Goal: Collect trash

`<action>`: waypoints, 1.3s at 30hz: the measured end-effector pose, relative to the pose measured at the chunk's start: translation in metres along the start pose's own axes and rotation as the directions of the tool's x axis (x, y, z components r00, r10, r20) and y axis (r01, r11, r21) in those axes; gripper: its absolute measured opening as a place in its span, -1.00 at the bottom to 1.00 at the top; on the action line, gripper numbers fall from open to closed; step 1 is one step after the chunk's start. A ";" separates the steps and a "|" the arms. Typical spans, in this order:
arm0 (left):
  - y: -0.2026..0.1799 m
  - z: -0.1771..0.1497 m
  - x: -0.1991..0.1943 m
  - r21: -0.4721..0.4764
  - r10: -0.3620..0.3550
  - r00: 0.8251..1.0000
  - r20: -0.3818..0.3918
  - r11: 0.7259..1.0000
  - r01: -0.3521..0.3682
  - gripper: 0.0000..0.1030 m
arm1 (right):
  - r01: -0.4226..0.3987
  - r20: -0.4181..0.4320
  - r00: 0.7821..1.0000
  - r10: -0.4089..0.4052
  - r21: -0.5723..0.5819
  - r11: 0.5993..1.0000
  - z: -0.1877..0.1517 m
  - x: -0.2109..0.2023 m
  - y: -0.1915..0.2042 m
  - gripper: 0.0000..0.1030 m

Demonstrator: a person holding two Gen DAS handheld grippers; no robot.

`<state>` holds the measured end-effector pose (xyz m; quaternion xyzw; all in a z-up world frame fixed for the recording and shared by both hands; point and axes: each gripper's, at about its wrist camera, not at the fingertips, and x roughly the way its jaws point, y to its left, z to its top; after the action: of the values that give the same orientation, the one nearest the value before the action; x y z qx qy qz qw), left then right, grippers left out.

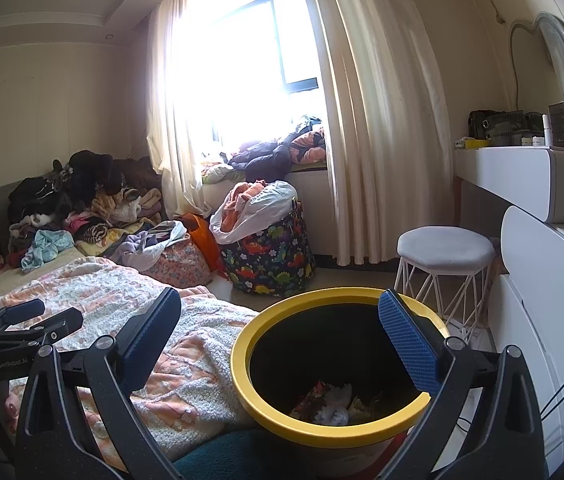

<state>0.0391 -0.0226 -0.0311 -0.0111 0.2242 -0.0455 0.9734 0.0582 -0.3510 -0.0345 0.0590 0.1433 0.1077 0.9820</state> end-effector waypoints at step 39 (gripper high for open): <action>0.026 -0.002 0.001 -0.076 0.077 0.996 -0.033 0.994 -0.079 0.79 | -0.087 -0.043 0.995 0.085 -0.054 0.995 0.007 0.014 0.034 0.87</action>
<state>0.0414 0.0030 -0.0348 -0.0391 0.2408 0.0011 0.9698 0.0668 -0.3151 -0.0263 0.0354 0.1575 0.1550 0.9746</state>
